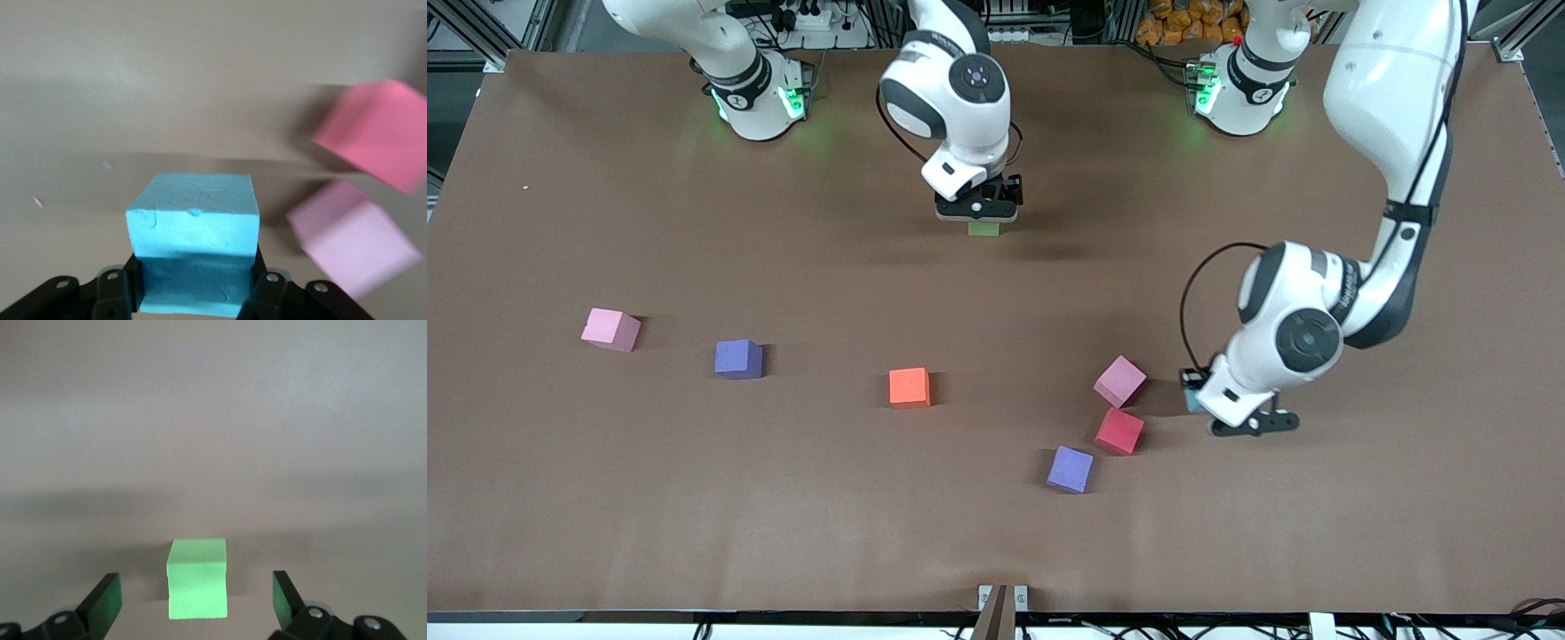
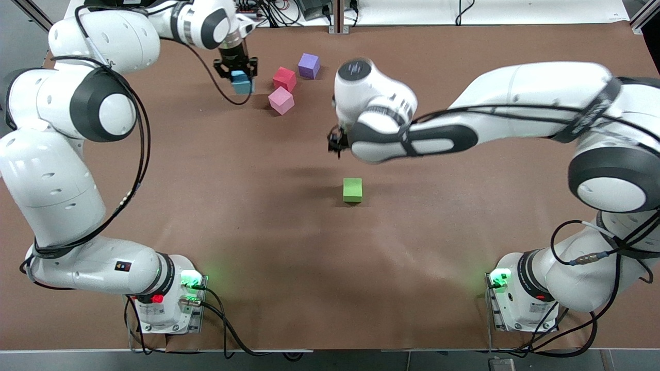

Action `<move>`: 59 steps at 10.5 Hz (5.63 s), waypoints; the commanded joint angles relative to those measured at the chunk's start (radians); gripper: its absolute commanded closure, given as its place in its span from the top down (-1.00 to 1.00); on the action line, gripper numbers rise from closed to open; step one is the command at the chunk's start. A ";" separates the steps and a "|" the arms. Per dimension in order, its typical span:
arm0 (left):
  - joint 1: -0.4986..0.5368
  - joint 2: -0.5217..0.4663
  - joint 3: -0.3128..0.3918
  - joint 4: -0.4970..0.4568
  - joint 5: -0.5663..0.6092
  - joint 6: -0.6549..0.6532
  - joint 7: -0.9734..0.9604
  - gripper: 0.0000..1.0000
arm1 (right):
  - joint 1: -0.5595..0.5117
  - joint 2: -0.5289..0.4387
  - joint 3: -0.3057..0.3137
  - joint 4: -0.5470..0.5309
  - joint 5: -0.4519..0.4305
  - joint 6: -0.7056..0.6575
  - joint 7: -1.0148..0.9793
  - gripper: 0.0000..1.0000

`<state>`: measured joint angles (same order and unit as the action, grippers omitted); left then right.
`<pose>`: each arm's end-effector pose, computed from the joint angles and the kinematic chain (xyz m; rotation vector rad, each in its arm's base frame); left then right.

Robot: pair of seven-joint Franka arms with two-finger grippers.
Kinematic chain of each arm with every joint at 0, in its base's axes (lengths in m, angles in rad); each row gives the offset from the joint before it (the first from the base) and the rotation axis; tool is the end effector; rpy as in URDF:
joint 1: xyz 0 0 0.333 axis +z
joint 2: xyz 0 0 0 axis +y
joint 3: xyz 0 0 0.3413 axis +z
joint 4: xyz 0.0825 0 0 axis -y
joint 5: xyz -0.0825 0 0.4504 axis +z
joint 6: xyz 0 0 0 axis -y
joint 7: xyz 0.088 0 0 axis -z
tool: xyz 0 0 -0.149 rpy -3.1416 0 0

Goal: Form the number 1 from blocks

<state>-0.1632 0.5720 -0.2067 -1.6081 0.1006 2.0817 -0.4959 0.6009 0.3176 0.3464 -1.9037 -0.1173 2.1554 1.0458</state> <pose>0.7021 -0.2488 0.2355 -3.1235 -0.1567 0.1385 0.4042 0.5377 0.2816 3.1087 -0.0700 -0.0509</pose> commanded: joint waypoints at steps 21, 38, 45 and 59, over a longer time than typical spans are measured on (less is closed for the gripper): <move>-0.604 0.154 -0.103 -0.001 0.019 0.086 -0.612 -1.00 | -0.135 0.274 -0.382 0.199 0.278 0.317 -0.655 1.00; -0.218 0.060 -0.095 -0.029 0.115 -0.009 -0.350 1.00 | -0.064 0.405 -0.380 0.284 0.203 0.406 -0.635 1.00; -0.071 0.107 -0.080 -0.006 0.134 0.003 -0.565 1.00 | -0.050 0.406 -0.379 0.282 0.074 0.393 -0.630 -1.00; -0.102 0.177 -0.060 0.096 0.168 0.110 -1.049 1.00 | 0.105 0.215 -0.236 0.077 0.067 0.253 -0.256 -1.00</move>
<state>-0.2549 0.7353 -0.2787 -1.5374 0.2384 2.1810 -1.4992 0.7043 0.5589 0.1032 -1.7893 -0.0269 2.3916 0.7665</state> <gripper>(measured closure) 0.000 0.419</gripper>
